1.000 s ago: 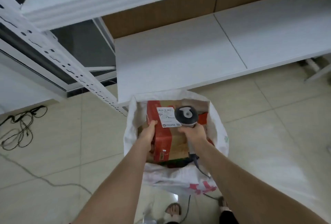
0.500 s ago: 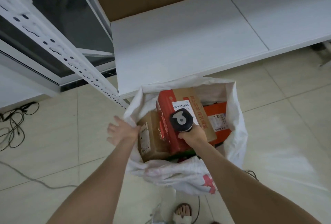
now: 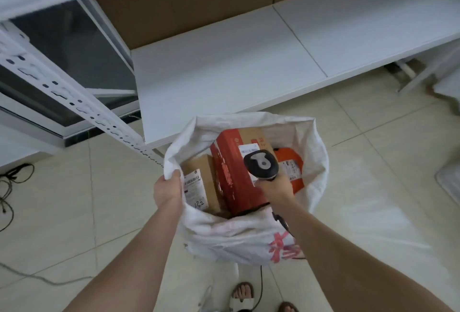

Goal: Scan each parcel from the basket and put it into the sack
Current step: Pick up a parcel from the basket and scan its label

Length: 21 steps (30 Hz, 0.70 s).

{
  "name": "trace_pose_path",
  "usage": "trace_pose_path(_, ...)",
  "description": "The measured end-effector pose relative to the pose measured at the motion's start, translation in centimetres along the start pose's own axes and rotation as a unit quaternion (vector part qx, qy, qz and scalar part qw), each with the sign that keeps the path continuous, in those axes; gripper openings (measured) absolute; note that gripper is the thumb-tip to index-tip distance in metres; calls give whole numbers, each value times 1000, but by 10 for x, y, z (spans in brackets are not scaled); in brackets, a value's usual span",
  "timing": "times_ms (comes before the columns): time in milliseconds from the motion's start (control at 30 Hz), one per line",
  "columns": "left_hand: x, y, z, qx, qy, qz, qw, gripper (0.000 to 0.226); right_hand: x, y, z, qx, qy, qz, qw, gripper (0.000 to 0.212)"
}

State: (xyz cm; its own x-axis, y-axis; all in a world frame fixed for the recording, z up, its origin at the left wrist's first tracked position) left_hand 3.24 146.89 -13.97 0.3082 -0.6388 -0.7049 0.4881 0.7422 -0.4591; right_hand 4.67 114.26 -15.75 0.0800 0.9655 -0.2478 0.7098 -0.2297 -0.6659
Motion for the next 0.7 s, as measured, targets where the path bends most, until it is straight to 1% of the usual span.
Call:
trace_pose_path(33, 0, -3, 1, 1, 36, -3, 999, 22, -23, -3, -5, -12, -4, 52, 999, 24)
trace_pose_path(67, 3, -7, 2, 2, 68, -9, 998, 24, -47, -5, -9, -15, -10, 98, 995, 33)
trace_pose_path(133, 11, -9, 8, 13, 119, -19, 993, 26, -87, -2, -11, -8, -37, 153, 988, 49)
trace_pose_path(233, 23, -2, 16, 16, 186, 3, 982, 37, -114, 29, 5, 30, -68, 143, 987, 56)
trace_pose_path(333, 28, 15, 30, 29, 232, 35, 972, 56, -104, 58, 24, 65, -55, 115, 990, 66)
trace_pose_path(367, 32, 23, 34, 37, 233, 37, 971, 58, -99, 68, 28, 65, -37, 104, 992, 64)
trace_pose_path(400, 36, 30, 37, 46, 230, 34, 971, 56, -94, 78, 33, 63, -1, 93, 994, 59)
trace_pose_path(467, 44, 37, 38, 59, 220, 19, 973, 43, -84, 86, 41, 56, 92, 68, 992, 35)
trace_pose_path(500, 49, 36, 36, 58, 205, 7, 977, 39, -82, 85, 42, 50, 123, 64, 989, 22)
trace_pose_path(533, 54, 31, 32, 48, 182, -9, 982, 38, -83, 80, 42, 46, 146, 69, 986, 14)
trace_pose_path(567, 57, 23, 28, 31, 152, -27, 988, 39, -84, 72, 42, 46, 171, 74, 981, 11)
trace_pose_path(633, 47, 0, 33, 9, 95, -40, 995, 41, -90, 48, 28, 40, 216, 77, 972, 11)
trace_pose_path(700, 17, -22, 58, 33, 80, -15, 996, 40, -104, 19, 0, 17, 221, 75, 972, 10)
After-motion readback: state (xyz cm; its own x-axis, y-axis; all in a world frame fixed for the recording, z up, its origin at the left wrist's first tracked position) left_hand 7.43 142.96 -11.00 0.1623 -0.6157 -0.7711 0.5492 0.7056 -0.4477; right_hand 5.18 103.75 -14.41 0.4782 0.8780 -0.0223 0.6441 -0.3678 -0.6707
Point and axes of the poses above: each hand's wrist, its own y-axis towards the middle knuckle, its own x-axis out of the palm, z = x × y, the point moved 10 cm from there along y, towards the middle knuckle, and after that the axes turned 12 degrees about y, right-handed, at the moved point
